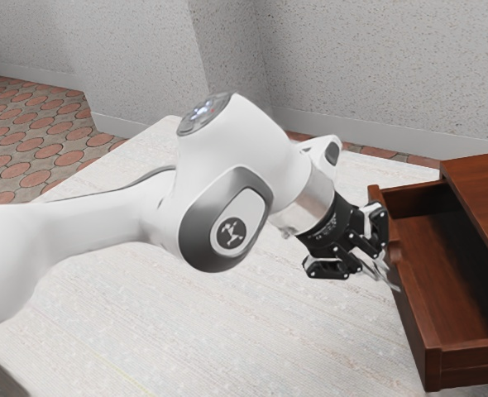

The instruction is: Pull the drawer handle with one arm to open the drawer

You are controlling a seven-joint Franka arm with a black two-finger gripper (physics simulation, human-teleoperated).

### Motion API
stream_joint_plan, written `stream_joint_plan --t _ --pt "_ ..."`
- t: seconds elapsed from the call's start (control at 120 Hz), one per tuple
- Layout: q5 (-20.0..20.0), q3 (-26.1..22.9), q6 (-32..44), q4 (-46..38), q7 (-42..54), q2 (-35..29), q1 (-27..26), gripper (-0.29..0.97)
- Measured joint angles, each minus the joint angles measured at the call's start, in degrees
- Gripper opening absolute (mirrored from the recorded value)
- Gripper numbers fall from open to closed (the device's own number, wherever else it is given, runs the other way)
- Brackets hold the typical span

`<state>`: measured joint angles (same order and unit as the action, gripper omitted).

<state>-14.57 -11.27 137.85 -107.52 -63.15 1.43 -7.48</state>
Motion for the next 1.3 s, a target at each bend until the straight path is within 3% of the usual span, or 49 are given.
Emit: stream_joint_plan --t 1.117,1.175,1.233,1.3 --pt "-0.05 5.25 -3.66 -10.54 -0.07 -11.91 0.20 0.01" --pt "0.04 6.02 -4.44 -10.51 -0.06 -13.11 0.29 0.04" --pt "0.25 7.26 -5.99 -9.14 0.00 -14.20 0.28 0.17" --pt "2.44 9.83 -12.81 -1.50 0.07 -14.59 0.31 0.31"
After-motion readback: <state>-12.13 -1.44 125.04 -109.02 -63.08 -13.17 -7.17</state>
